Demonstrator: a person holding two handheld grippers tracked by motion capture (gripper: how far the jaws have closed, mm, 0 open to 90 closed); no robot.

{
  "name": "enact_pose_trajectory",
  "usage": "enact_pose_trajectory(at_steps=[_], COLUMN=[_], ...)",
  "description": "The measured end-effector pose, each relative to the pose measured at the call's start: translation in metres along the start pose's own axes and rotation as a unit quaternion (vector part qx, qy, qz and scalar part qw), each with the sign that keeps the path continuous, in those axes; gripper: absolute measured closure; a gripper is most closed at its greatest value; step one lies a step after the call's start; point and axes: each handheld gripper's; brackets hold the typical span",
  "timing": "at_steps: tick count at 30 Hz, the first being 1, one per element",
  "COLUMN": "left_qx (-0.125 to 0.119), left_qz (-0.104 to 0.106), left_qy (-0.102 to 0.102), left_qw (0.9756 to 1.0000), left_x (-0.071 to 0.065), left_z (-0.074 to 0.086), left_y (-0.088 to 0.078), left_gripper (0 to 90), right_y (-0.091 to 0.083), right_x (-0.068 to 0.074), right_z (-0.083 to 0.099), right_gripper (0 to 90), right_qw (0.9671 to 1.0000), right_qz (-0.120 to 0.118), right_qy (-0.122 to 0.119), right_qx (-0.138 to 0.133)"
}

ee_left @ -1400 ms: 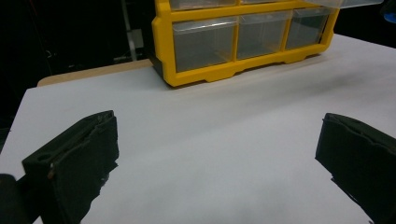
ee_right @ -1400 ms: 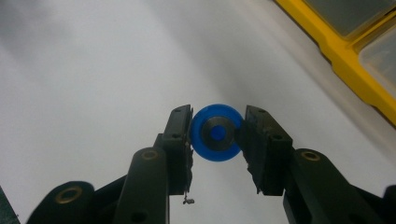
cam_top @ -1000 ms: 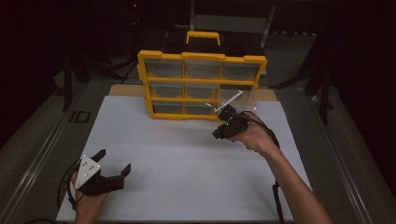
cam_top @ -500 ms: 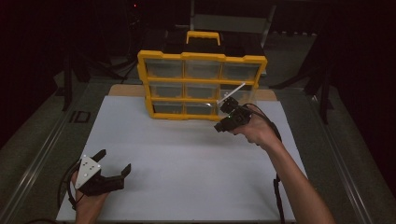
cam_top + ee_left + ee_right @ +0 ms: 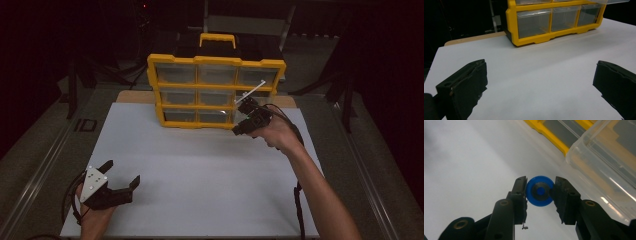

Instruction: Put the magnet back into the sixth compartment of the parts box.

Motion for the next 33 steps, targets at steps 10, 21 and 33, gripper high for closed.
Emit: enact_pose_trajectory(at_steps=[10, 21, 33], left_qx=[-0.001, -0.002, -0.001], left_qz=[0.0, 0.0, 0.0], left_qy=[-0.001, -0.002, 0.0], left_qw=[1.0, 1.0, 1.0], left_x=[0.0, 0.0, 0.0], left_z=[0.0, 0.0, 0.0], left_y=[0.0, 0.0, 0.0], left_gripper=[0.0, 0.0, 0.0], right_y=[-0.009, -0.025, -0.041], right_x=[-0.002, 0.0, -0.001], right_z=[-0.008, -0.019, -0.03], right_gripper=[63.3, 63.3, 63.3], right_qw=[1.0, 0.9999, 0.9997], right_qz=[0.002, 0.001, 0.011], right_qy=[0.007, 0.008, 0.012], right_qx=[-0.001, -0.01, -0.02])
Point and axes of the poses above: each handheld gripper's, and its own axes: y roughly forward along the jaws, z roughly out of its underside, x roughly to its left, and after that the axes turned 7 degrees about y, right-handed
